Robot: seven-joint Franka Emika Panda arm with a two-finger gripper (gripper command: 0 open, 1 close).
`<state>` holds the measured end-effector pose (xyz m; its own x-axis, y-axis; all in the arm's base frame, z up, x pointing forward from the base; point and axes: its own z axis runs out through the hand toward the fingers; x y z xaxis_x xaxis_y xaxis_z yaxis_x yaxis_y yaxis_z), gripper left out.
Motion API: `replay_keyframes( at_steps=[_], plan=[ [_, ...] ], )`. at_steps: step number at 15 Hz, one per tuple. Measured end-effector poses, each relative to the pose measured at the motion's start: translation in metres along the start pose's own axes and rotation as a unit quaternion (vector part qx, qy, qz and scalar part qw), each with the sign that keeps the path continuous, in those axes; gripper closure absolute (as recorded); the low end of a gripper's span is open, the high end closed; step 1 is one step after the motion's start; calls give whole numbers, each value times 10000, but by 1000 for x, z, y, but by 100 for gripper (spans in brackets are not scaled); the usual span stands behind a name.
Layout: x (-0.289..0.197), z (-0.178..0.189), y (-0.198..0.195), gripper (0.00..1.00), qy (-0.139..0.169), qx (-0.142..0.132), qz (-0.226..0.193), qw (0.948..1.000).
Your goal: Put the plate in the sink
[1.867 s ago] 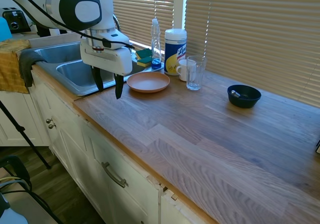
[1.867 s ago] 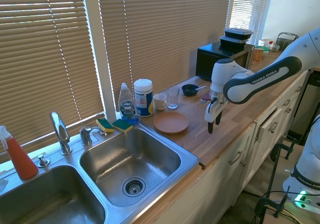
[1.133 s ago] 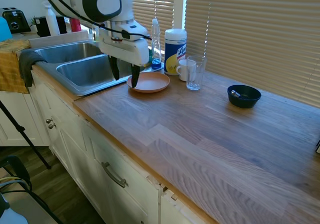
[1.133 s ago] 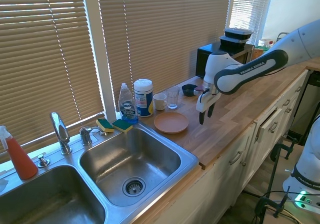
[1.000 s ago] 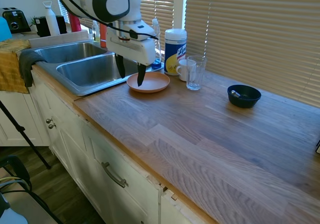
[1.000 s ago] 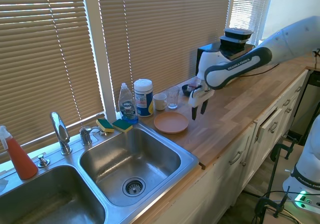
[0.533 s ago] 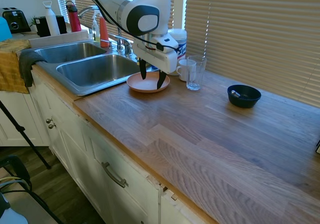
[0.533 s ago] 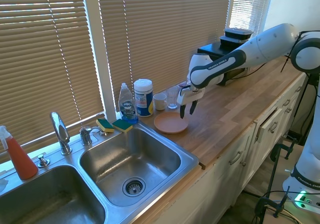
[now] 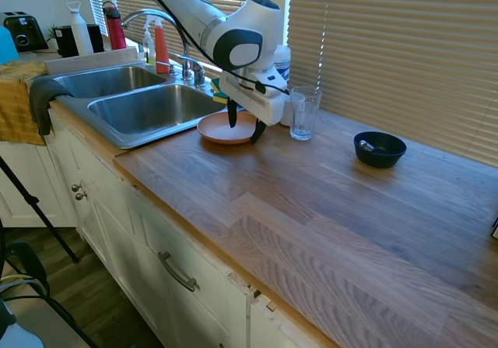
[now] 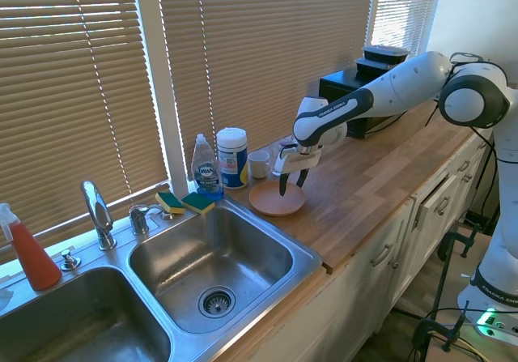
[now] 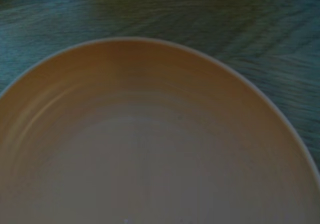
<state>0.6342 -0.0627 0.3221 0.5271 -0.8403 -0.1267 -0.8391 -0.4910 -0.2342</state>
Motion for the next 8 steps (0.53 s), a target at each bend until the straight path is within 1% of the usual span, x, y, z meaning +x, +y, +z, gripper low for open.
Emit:
replay_keyframes(
  at_steps=[8],
  plan=[
    [9, 3, 2, 100, -100, 111, -19, 9999]
  ],
)
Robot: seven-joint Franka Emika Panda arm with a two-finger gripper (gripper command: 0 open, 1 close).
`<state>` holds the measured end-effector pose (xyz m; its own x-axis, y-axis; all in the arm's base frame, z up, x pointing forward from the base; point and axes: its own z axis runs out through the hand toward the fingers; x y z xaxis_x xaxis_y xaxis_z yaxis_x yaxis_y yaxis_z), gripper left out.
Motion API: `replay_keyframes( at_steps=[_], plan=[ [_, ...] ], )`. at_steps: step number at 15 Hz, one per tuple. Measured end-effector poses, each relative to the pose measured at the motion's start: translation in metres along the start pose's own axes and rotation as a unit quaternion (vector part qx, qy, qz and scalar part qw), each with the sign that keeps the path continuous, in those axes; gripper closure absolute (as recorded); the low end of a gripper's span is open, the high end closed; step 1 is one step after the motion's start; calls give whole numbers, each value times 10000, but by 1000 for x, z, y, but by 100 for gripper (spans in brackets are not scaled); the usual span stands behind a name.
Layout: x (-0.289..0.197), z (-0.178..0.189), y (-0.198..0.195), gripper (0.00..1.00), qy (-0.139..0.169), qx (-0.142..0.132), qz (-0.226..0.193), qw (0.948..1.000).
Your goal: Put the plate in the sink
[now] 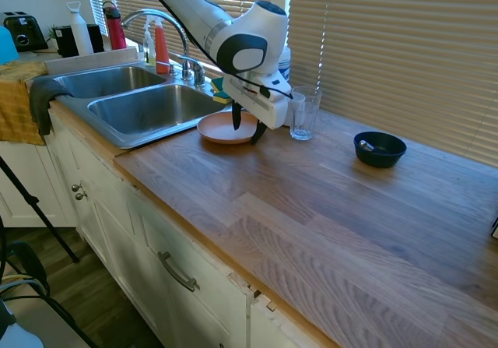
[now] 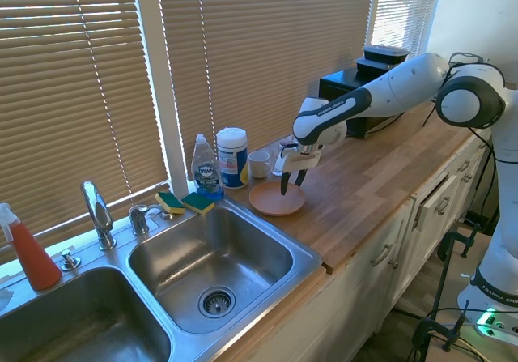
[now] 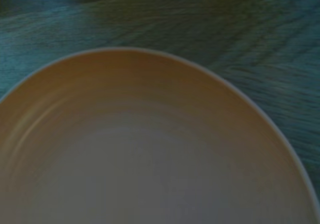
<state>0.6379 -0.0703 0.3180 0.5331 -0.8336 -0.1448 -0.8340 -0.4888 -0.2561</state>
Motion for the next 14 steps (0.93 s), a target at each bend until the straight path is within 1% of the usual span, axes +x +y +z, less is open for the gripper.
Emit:
replay_keyframes(
  at_steps=[8, 14],
  plan=[
    [6, 5, -4, 100, -193, -36, -3, 9998],
    [8, 5, -8, 100, -225, 13, 0, 9997]
  ],
)
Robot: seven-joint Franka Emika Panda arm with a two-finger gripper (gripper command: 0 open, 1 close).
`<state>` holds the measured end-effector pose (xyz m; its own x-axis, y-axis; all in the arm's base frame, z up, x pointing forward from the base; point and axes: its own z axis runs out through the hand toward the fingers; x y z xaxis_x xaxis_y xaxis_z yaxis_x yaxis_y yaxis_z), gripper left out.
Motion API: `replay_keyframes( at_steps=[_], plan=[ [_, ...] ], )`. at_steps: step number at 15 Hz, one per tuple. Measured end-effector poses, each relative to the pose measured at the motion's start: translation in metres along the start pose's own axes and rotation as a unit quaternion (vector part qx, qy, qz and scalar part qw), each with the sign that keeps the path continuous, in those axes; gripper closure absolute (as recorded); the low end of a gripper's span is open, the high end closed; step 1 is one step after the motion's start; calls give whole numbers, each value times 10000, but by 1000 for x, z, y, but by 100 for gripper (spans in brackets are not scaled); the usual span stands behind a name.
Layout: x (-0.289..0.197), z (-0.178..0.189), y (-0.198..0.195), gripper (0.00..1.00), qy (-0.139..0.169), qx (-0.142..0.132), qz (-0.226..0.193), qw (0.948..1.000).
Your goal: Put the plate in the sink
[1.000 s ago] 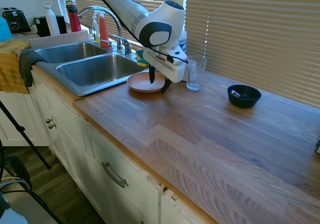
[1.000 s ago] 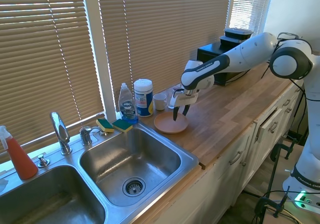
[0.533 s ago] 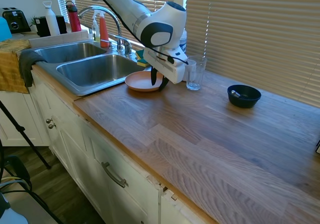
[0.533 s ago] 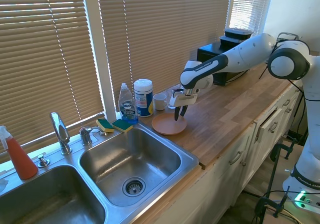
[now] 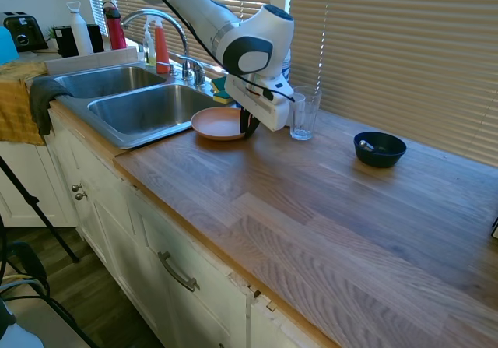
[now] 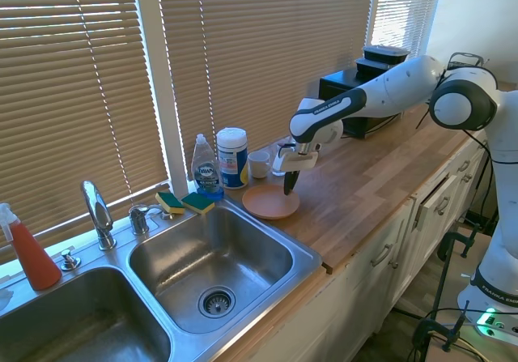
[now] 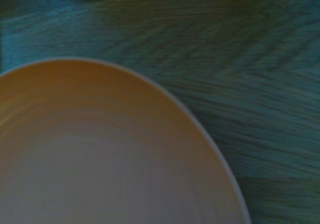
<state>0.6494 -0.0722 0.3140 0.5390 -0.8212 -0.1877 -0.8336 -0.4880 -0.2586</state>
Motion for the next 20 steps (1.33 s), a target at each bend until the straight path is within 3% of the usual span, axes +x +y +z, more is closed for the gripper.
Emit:
replay_keyframes(
  at_steps=[5, 12, 16, 20],
  plan=[
    [1, -8, -2, 100, -179, 127, -203, 9996],
    [-31, -55, -21, 100, -273, 299, -690, 9968],
    [-102, -72, -63, 100, -37, 84, -985, 9951],
    [-174, -60, -107, 100, 272, -264, -1178, 9923]
  ],
)
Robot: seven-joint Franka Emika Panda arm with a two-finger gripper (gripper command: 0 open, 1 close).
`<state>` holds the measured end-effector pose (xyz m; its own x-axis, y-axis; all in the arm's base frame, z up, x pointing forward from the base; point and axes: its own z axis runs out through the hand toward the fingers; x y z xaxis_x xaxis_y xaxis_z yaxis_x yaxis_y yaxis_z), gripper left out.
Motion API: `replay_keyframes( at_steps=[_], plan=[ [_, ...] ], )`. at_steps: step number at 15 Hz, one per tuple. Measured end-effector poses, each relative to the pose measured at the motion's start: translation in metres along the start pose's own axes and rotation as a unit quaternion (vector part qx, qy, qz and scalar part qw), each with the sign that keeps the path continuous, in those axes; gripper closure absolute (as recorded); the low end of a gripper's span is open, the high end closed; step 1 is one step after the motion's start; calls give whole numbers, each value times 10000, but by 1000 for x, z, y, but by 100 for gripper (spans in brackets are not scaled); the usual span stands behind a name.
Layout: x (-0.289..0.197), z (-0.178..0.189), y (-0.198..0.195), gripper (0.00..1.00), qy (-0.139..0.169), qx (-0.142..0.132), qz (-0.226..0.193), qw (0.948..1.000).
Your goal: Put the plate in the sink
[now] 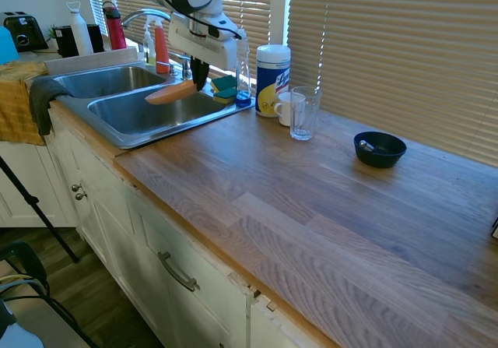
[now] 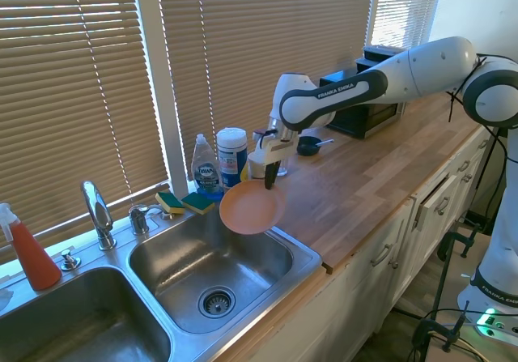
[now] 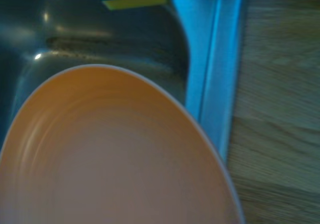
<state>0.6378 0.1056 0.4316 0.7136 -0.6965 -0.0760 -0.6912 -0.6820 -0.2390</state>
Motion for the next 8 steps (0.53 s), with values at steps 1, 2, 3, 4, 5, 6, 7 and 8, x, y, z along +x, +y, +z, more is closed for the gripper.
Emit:
replay_keyframes(
  at_steps=[1, 2, 3, 4, 5, 6, 7, 8],
  plan=[
    [-13, 4, -16, 100, 61, -85, -37, 9999],
    [-24, 11, -32, 100, 109, -196, -81, 9997],
    [-32, 22, -47, 100, 168, -316, -121, 9993],
    [-39, 33, -61, 100, 226, -437, -150, 9987],
    [-45, 46, -75, 100, 281, -561, -183, 9979],
    [-51, 60, -87, 100, 331, -673, -204, 9970],
    [-57, 75, -99, 100, 365, -781, -222, 9960],
    [-64, 91, -110, 100, 380, -898, -241, 9949]
  ],
)
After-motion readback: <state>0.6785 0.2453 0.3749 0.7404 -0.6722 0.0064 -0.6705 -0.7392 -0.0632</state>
